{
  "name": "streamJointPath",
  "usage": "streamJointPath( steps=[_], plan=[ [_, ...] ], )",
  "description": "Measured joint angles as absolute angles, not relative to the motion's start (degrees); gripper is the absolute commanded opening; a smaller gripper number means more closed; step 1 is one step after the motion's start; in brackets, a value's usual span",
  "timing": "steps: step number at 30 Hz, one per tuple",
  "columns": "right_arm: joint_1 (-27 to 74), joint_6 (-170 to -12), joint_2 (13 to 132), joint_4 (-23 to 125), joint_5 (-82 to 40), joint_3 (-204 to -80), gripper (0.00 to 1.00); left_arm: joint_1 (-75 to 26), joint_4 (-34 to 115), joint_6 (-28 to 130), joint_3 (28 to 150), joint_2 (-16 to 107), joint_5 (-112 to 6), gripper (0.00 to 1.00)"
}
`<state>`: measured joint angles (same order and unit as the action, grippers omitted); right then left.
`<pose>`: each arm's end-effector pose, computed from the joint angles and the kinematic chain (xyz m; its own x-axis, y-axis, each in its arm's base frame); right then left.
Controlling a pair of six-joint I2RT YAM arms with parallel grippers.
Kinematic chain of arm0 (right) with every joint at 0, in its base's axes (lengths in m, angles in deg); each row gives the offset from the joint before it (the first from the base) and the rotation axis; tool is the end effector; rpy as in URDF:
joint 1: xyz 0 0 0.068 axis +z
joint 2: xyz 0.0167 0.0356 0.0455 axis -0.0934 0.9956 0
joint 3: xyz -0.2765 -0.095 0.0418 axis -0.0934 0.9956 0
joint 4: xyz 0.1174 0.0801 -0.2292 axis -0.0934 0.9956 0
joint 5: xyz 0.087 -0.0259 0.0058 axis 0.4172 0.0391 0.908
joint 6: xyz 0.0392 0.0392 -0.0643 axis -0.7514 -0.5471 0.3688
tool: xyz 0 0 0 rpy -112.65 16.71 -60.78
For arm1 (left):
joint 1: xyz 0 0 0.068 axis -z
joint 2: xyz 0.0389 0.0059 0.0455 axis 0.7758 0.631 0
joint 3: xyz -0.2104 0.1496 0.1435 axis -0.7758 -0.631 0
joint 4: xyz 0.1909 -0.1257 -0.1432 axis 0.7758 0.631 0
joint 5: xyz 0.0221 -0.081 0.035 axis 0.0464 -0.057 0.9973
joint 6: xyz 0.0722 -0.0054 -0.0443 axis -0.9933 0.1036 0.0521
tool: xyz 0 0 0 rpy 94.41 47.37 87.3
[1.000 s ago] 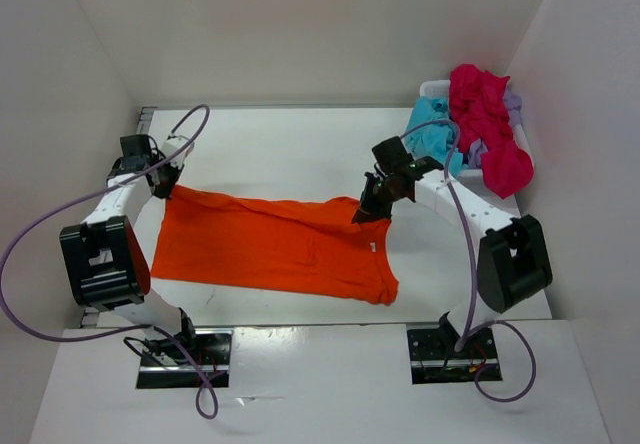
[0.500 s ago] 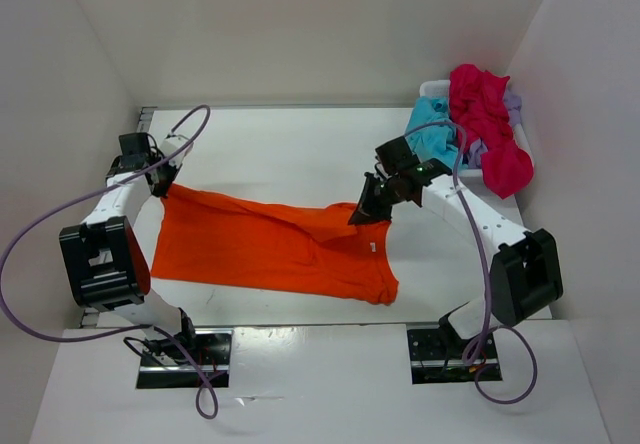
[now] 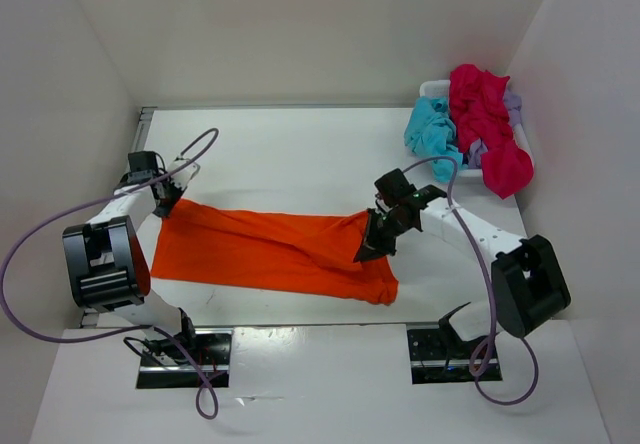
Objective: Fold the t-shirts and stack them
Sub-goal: Fold the other side of the tshirt into a rectangle
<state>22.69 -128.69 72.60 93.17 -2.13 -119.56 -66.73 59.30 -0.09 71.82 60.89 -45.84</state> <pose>0.2257 0.1575 0.1983 -0.9803 0.1885 0.0588 0.1909 0.8286 0.5263 0.3426 0.0958 0.1834 -0.7561 0.4487 -0.4765 0.2851 0.8811 0.3773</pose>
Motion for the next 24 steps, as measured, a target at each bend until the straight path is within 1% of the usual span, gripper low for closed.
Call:
streamJointPath(
  steps=[3, 6, 7, 11, 12, 14, 15, 17, 20, 23, 24],
  plan=[
    [23.79, -128.93, 73.54, 92.87, -1.91, -118.23, 0.00, -66.73, 58.91, -0.70, 71.14, 60.92, -44.94, 0.00],
    [24.27, -128.82, 75.00, 92.30, -1.85, -117.95, 0.00, -66.73, 58.10, -0.68, 71.27, 60.94, -44.51, 0.05],
    [24.29, -128.82, 75.48, 92.12, -1.96, -117.95, 0.00, -66.73, 58.08, -0.59, 71.51, 61.07, -44.40, 0.05],
    [24.29, -128.80, 77.47, 91.18, -2.81, -117.95, 0.00, -66.73, 57.47, -0.51, 73.10, 61.94, -43.87, 0.21],
    [24.29, -128.80, 78.37, 90.88, -3.12, -117.95, 0.00, -66.73, 57.25, -0.51, 73.32, 62.10, -43.72, 0.32],
    [24.29, -128.80, 80.27, 90.18, -3.64, -117.95, 0.00, -66.73, 57.12, -0.64, 73.48, 62.14, -43.50, 0.50],
    [24.29, -128.80, 81.21, 89.81, -4.06, -117.95, 0.00, -66.73, 57.12, -0.72, 73.48, 62.14, -43.33, 0.56],
    [24.29, -128.80, 82.48, 89.35, -4.58, -118.19, 0.00, -66.73, 57.18, -0.66, 73.45, 62.14, -42.45, 0.63],
    [24.29, -128.73, 83.81, 89.11, -4.80, -119.80, 0.00, -66.82, 57.01, -0.90, 73.08, 61.86, -40.90, 0.68],
    [24.29, -128.08, 85.06, 88.80, -4.78, -122.91, 0.00, -67.02, 57.25, -1.07, 72.41, 60.30, -39.57, 0.68],
    [24.29, -127.86, 85.45, 88.52, -4.76, -123.98, 0.00, -67.10, 57.31, -1.18, 72.41, 59.71, -39.22, 0.60]
  ],
)
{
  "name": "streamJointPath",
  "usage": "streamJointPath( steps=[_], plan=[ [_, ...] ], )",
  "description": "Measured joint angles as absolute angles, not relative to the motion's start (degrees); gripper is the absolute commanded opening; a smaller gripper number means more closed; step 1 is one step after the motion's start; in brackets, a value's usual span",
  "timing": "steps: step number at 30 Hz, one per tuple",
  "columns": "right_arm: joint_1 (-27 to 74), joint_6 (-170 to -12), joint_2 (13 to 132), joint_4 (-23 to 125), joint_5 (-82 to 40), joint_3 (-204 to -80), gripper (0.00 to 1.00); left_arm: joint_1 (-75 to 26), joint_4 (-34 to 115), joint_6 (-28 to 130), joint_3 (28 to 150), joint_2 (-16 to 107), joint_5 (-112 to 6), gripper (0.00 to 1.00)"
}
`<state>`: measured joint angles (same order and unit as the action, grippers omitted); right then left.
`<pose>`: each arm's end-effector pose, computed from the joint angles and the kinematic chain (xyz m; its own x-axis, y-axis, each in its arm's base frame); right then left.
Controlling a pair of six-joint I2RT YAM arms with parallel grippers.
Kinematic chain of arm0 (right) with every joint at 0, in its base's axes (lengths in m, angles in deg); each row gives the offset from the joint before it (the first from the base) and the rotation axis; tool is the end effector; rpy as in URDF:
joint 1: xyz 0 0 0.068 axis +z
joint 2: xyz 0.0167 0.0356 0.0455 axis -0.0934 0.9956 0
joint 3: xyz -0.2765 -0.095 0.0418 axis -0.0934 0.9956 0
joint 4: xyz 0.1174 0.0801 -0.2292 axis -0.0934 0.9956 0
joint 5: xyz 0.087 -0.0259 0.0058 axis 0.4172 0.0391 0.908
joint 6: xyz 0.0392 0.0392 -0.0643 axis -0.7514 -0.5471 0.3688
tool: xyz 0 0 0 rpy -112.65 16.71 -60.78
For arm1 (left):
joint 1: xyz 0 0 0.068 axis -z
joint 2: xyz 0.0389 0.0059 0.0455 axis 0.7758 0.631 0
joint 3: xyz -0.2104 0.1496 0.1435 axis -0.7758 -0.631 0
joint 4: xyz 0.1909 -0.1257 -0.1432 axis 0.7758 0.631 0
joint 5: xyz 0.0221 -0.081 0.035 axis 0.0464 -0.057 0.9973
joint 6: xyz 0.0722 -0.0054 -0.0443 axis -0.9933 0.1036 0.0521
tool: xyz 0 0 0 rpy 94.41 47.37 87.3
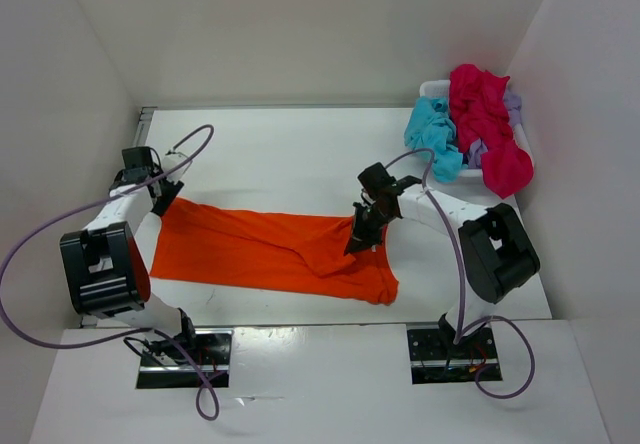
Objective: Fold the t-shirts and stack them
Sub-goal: Fold the other side of the tshirt into a rectangle
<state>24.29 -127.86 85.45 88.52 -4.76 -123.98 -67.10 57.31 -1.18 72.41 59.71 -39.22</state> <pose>0.2604 0.1825 0.1608 -0.9831 0.1667 0.0751 0.1825 0.8685 0.4608 0.3438 0.1075 0.1974 -0.7695 0.4527 -0.4506 0.2141 0.8475 0.4857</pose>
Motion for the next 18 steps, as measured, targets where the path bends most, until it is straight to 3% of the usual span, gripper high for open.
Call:
streamJointPath(
  steps=[4, 12, 18],
  plan=[
    [24.29, -126.85, 85.82, 87.84, -4.76, -125.68, 0.00, -67.56, 58.71, -2.28, 73.15, 57.83, -38.84, 0.40],
    [24.29, -126.61, 85.89, 86.77, -4.52, -125.33, 0.00, -67.61, 62.28, -1.18, 75.23, 57.18, -44.09, 0.56],
    [24.29, -126.64, 85.95, 86.44, -4.49, -125.09, 0.00, -67.43, 62.45, 4.08, 82.31, 63.76, -47.43, 0.57]
  ],
)
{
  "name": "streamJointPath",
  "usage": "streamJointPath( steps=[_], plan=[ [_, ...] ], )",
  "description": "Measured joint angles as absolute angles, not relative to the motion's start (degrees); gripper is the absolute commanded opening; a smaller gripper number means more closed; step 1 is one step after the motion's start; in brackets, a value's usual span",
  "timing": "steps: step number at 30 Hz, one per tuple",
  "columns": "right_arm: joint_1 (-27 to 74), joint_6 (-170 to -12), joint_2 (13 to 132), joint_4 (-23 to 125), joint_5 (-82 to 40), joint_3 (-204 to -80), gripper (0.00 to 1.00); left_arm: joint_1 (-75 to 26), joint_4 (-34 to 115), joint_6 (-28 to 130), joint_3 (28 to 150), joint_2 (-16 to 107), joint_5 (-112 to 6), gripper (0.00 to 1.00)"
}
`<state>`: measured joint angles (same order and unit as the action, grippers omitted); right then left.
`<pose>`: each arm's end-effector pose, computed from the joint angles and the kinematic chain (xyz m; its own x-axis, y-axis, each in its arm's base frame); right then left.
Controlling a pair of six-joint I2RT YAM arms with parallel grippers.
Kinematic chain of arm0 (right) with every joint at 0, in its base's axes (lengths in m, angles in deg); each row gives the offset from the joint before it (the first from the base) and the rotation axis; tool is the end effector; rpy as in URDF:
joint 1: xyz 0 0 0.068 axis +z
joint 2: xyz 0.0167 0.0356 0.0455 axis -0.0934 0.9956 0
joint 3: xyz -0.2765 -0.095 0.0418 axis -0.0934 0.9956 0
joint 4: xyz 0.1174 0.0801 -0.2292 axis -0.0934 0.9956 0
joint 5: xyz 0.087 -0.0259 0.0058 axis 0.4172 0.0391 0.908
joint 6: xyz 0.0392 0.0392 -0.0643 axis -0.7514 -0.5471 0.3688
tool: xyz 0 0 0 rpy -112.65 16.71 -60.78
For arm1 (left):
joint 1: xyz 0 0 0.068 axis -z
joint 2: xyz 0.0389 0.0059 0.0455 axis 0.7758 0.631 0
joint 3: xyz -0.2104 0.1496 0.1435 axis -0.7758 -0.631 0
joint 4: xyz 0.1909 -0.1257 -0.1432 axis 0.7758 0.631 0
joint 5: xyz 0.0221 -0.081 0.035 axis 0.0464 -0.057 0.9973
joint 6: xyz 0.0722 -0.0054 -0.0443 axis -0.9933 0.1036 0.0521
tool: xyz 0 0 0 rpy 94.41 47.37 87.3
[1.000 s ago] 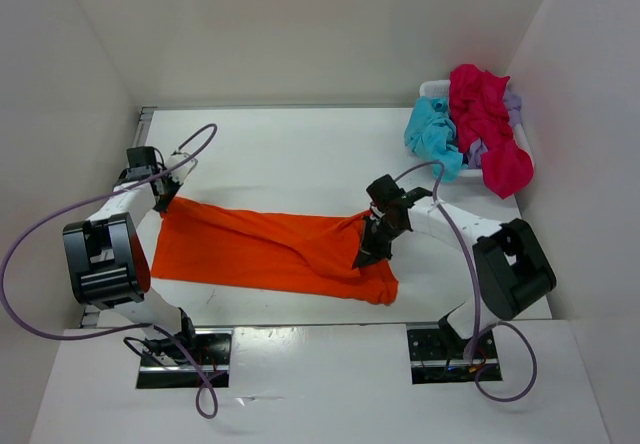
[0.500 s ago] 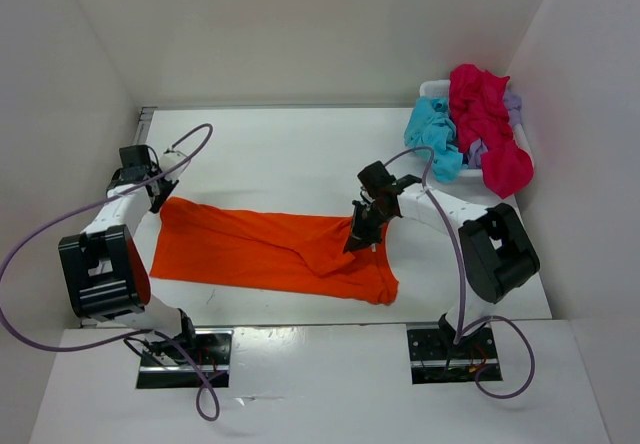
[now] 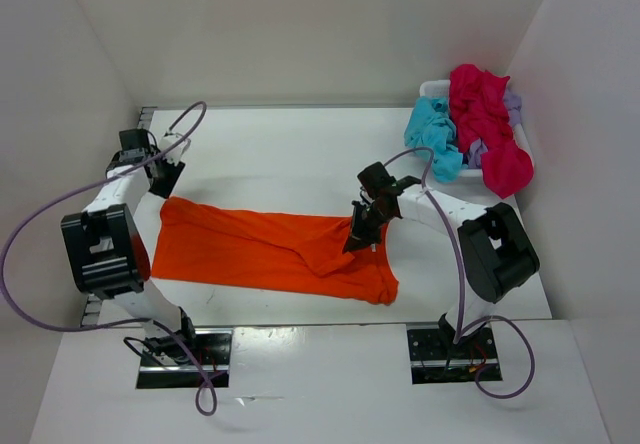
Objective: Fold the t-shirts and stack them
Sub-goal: Fold the other side of the tshirt into a rectangle
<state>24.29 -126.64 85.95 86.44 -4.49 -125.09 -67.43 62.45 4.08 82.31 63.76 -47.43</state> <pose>0.2689 0.1877 0.1653 -0.9889 0.1456 0.0311 0.1420 0.8592 0.4916 0.3749 0.1078 0.2232 -0.7296 0.3882 -0.5631 0.2060 0.9098 0.3603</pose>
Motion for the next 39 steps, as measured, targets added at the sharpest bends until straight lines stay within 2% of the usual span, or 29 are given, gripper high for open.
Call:
streamJointPath(
  steps=[4, 12, 22, 24, 25, 29, 30, 32, 33, 34, 39],
  plan=[
    [24.29, -126.68, 85.95, 85.89, -4.49, -124.74, 0.00, -67.45, 63.19, 6.62, 84.32, 68.65, -49.66, 0.57],
    [24.29, -126.70, 85.98, 84.95, -4.52, -123.13, 0.00, -67.45, 65.90, 8.37, 84.34, 71.04, -51.57, 0.54],
    [24.29, -126.66, 86.46, 84.38, -4.49, -123.10, 0.00, -67.50, 67.78, 8.54, 84.08, 71.71, -51.06, 0.36],
    [24.29, -126.66, 86.57, 84.28, -4.49, -123.10, 0.00, -67.54, 68.16, 8.54, 83.60, 71.08, -50.76, 0.30],
    [24.29, -126.66, 86.59, 84.28, -4.49, -123.10, 0.00, -67.56, 68.27, 8.50, 83.31, 70.51, -50.54, 0.22],
    [24.29, -126.66, 86.65, 84.23, -4.49, -123.10, 0.00, -67.56, 68.94, 8.11, 81.80, 67.12, -49.18, 0.12],
    [24.29, -126.66, 86.65, 84.23, -4.49, -123.10, 0.00, -67.56, 69.25, 8.00, 81.45, 66.38, -48.90, 0.12],
    [24.29, -126.66, 86.65, 84.23, -4.49, -123.10, 0.00, -67.56, 69.42, 7.82, 80.60, 65.07, -48.09, 0.18],
    [24.29, -126.66, 86.65, 84.23, -4.49, -123.10, 0.00, -67.63, 69.53, 7.60, 80.14, 64.63, -47.74, 0.31],
    [24.29, -126.68, 86.65, 84.21, -4.49, -123.10, 0.00, -67.67, 69.66, 6.99, 79.77, 64.33, -47.46, 0.36],
    [24.29, -126.66, 86.85, 84.19, -4.49, -123.10, 0.00, -68.00, 70.63, 6.55, 78.31, 64.00, -46.34, 0.40]
  ],
)
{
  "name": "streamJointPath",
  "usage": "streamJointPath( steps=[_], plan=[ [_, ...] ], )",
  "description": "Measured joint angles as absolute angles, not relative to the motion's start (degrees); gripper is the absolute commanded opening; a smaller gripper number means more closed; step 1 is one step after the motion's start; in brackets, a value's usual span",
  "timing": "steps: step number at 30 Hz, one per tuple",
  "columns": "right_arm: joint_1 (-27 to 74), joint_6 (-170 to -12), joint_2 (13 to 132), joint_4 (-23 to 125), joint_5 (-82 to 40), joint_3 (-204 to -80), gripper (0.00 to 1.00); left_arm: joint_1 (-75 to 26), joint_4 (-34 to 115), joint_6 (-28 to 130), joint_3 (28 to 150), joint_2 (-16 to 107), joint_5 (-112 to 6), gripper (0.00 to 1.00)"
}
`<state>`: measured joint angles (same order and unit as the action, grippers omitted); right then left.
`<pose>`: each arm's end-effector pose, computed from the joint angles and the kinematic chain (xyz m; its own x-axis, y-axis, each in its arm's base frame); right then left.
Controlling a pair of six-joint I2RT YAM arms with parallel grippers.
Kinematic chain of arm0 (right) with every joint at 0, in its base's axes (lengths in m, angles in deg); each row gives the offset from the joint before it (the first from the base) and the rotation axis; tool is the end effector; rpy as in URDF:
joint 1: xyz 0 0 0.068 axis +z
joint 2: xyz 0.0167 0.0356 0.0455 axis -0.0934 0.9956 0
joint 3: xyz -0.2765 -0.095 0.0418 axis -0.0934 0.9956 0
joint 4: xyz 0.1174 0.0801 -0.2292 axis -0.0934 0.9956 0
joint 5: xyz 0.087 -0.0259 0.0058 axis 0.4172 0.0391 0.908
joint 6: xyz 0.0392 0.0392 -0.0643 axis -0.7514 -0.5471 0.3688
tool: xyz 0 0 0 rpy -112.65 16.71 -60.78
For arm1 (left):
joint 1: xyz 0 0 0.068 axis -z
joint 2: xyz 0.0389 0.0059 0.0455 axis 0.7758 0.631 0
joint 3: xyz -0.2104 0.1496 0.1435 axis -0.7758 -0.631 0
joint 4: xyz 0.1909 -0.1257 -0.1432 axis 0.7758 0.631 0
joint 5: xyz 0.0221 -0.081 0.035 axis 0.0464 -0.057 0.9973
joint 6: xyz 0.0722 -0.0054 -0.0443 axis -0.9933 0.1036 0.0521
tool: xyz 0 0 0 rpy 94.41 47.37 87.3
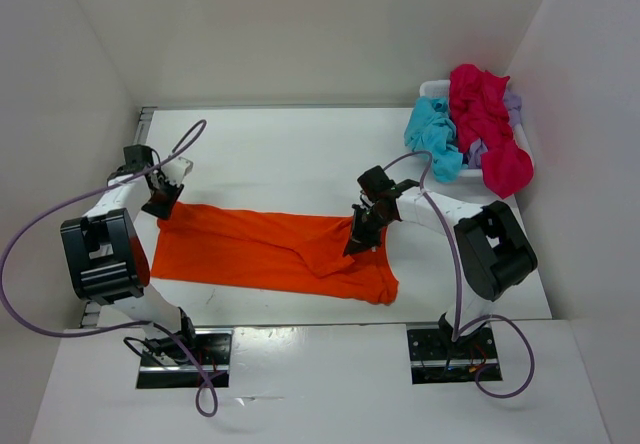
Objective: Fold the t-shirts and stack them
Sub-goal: Fold the other side of the tshirt into a rectangle
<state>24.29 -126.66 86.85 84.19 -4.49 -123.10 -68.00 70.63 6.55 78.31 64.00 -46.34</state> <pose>0.2669 0.1866 0.1524 -0.9885 0.1461 0.0401 0.1470 0.8618 0.4855 0.3442 0.1039 0.1858 -0.8514 0.3077 -0.4248 0.2168 0.9439 0.2491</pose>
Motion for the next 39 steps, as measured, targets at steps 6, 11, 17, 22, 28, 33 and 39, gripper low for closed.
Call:
streamJointPath(
  steps=[6, 11, 17, 22, 28, 33, 39],
  plan=[
    [24.29, -126.66, 86.87, 84.14, -4.49, -123.10, 0.00, -68.04, 71.37, 6.49, 78.07, 63.95, -45.47, 0.37],
    [24.29, -126.66, 86.87, 84.04, -4.49, -123.10, 0.00, -68.48, 71.37, 6.16, 76.67, 63.95, -44.11, 0.22],
    [24.29, -126.61, 86.87, 83.99, -4.49, -123.10, 0.00, -68.48, 71.70, 4.78, 74.72, 63.95, -43.11, 0.06],
    [24.29, -126.61, 86.87, 83.99, -4.49, -123.10, 0.00, -68.48, 71.94, 3.69, 73.98, 63.89, -42.41, 0.24],
    [24.29, -126.29, 86.87, 84.04, -4.49, -123.10, 0.00, -68.48, 72.00, 3.54, 74.22, 60.70, -40.02, 0.64],
    [23.55, -125.72, 87.53, 83.82, -2.81, -123.32, 0.00, -67.32, 72.07, 2.12, 78.70, 53.92, -42.34, 0.74],
    [20.88, -124.01, 91.72, 83.01, -0.93, -125.64, 0.00, -53.27, 70.04, -1.23, 86.39, 52.15, -47.87, 0.75]
  ],
)
